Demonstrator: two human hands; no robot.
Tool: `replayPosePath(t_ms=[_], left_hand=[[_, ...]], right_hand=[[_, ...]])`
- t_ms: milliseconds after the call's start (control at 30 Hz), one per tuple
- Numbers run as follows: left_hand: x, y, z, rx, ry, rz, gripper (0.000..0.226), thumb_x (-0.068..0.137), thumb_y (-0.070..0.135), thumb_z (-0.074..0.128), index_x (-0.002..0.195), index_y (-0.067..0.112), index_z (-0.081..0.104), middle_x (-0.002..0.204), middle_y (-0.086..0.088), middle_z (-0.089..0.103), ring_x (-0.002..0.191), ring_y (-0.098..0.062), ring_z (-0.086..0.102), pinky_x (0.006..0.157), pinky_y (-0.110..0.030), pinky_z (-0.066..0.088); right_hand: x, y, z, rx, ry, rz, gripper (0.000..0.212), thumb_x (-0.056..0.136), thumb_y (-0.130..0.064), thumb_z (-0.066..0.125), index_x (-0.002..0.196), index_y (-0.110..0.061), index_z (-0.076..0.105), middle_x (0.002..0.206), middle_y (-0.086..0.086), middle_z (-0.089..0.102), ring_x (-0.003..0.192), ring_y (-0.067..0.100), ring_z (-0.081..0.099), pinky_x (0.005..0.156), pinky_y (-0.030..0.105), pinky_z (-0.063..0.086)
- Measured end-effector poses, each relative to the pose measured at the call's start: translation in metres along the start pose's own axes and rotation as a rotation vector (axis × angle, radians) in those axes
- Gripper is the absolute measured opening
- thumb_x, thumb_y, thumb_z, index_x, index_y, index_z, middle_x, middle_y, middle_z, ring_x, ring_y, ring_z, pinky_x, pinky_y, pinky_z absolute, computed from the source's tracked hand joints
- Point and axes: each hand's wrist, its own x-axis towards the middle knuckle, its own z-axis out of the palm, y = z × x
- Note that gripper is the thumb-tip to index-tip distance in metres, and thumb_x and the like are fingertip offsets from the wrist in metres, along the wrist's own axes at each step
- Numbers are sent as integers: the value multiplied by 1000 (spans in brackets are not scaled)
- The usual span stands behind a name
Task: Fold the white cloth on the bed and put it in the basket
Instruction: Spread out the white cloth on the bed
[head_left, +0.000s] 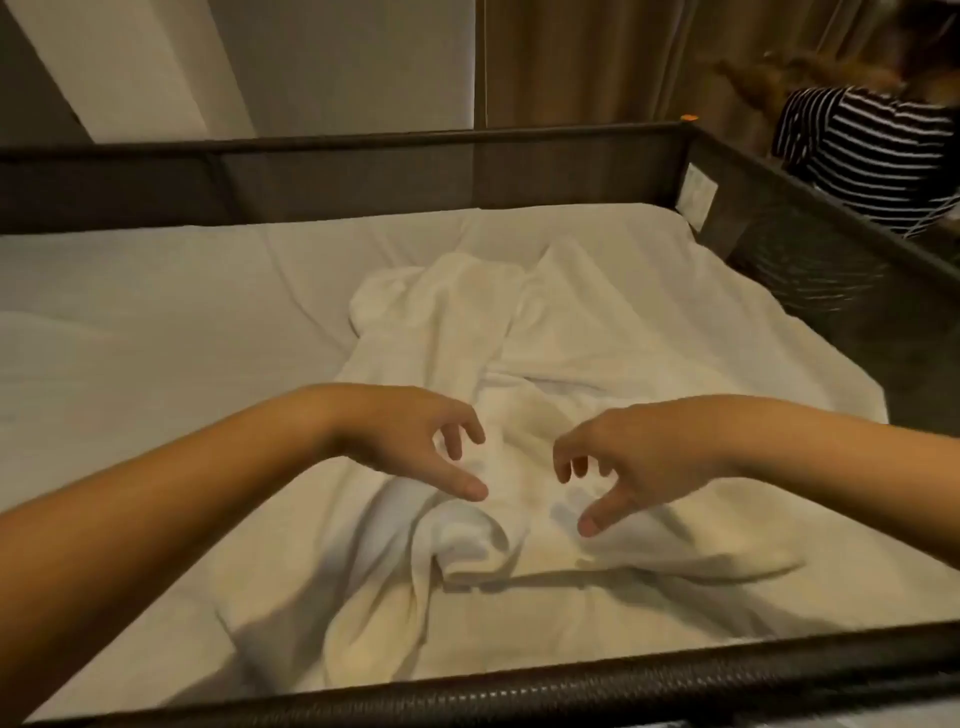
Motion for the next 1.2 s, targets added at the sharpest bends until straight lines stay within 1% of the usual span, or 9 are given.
replayPosePath(t_ms=[233,367,433,533,667,800,967,1067,1200], left_hand=[[15,-6,30,92,-84,34,64,70,66,86,118,34,57,111,12,66,96,-13,66,88,-37,59],[21,-11,43,214,-17,59,29,84,48,78,102,29,65,97,11,67,87,-15,66,80,-38,58],[21,-13,45,184,19,58,17,92,38,71,92,22,67,88,6,67,81,-18,65,74,-35,54],[19,-14,41,138,41,49,22,94,35,68,84,16,64,79,2,64,69,-17,57,65,-31,43],[14,-9,36,119,66,-18,32,94,37,70,71,24,53,68,8,52,60,-13,45,61,-27,36],[8,-1,35,105,72,-72,28,95,39,71,75,25,57,71,9,55,63,-13,49,62,-28,39],[-8,0,24,70,149,-112,14,101,39,66,96,26,63,89,13,63,78,-9,58,68,-26,43],[-22,-7,1,-69,291,-124,6,104,36,62,101,30,61,100,14,65,87,-5,63,73,-24,48],[-48,-17,-42,-214,612,-100,7,106,33,59,105,29,64,105,9,69,91,-8,66,72,-25,51]], right_hand=[[14,2,39,-176,-136,41,61,77,-68,80,116,-32,51,113,-8,60,96,18,59,78,37,50],[17,9,47,-204,-100,60,13,93,-38,66,91,-28,57,90,-11,57,82,17,56,79,42,54],[15,15,44,-189,-50,80,11,94,-27,56,85,-23,59,84,-8,58,78,21,56,76,42,53],[10,26,36,-143,-1,94,14,99,-30,53,95,-20,63,95,-4,64,81,24,60,65,37,43],[0,39,27,-89,72,84,11,102,-36,55,96,-28,59,88,-12,56,78,15,58,65,33,43],[-4,44,27,-80,107,54,12,103,-35,58,99,-24,61,85,-12,56,70,8,52,62,28,41],[-11,47,18,-27,133,45,10,107,-32,58,105,-23,60,93,-11,59,78,12,55,72,29,47],[-15,55,2,96,268,62,4,108,-27,56,105,-28,58,103,-4,64,88,19,61,75,29,50],[-28,55,-31,479,471,84,11,111,-29,52,116,-29,62,108,-6,67,90,16,64,72,22,50]])
